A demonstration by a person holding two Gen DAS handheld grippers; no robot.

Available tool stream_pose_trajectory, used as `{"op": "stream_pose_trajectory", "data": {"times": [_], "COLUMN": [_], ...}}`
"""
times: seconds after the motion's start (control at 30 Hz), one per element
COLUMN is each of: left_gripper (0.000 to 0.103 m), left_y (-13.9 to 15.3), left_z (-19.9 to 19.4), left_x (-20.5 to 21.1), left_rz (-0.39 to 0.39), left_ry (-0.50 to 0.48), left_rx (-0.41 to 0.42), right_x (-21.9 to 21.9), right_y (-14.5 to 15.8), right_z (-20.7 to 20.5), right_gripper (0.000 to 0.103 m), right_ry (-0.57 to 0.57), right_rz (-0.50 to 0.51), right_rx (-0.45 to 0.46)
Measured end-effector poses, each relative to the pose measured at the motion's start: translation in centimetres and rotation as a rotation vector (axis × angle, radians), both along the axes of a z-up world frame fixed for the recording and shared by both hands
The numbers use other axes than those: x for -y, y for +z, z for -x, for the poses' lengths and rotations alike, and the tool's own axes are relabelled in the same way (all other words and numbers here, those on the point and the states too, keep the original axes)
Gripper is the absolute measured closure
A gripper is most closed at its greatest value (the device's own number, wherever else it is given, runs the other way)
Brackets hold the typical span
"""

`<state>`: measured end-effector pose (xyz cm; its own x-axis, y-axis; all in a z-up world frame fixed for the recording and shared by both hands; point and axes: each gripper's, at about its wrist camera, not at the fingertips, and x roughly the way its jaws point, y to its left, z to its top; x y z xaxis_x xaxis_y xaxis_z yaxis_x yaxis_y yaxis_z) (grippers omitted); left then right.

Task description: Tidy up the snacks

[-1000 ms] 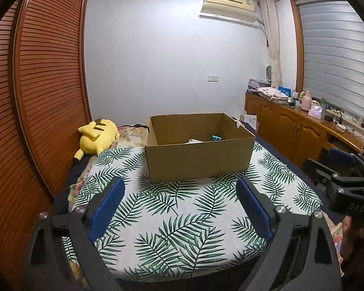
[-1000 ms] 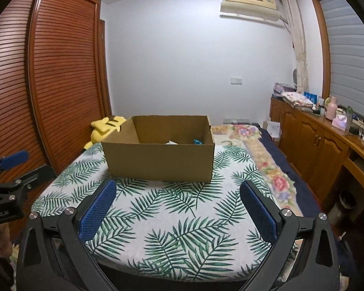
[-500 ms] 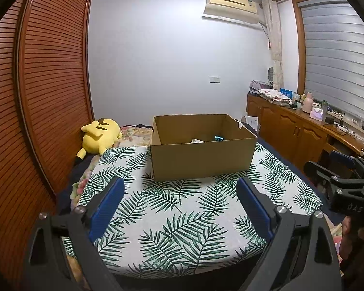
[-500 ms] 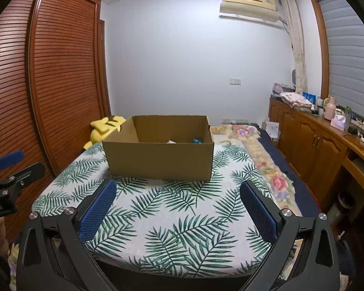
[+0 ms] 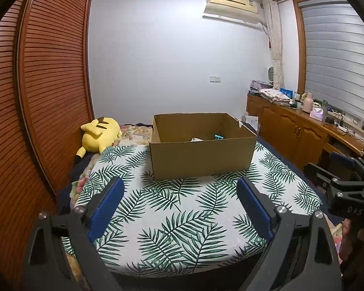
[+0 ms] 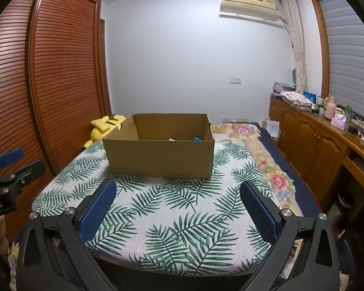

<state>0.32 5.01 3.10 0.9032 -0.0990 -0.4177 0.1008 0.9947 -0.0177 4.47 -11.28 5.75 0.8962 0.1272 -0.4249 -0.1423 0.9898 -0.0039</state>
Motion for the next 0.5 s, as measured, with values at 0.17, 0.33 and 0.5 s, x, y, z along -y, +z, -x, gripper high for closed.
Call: {"op": "stream_pose_trajectory", "data": {"times": [0.17,0.33,0.5], "left_gripper": [0.008,0.008,0.008], "left_y": [-0.08,-0.11,-0.20], "left_z": [-0.08,0.00,-0.24], "left_x": [0.12,0.14,-0.06], "left_rz": [0.001,0.001,-0.001], "left_ry": [0.002,0.004,0.003], "left_rx": [-0.006,-0.006,-0.009], "right_x": [0.01,0.01,0.02], "right_y": [-0.06,-0.06,-0.08], "right_z": [0.05,0.07,0.11], "right_gripper": [0.000,0.000,0.000], "right_ry": [0.002,0.003,0.003], "right_rz": [0.000,0.000,0.000], "right_rx": [0.000,0.000,0.000]}}
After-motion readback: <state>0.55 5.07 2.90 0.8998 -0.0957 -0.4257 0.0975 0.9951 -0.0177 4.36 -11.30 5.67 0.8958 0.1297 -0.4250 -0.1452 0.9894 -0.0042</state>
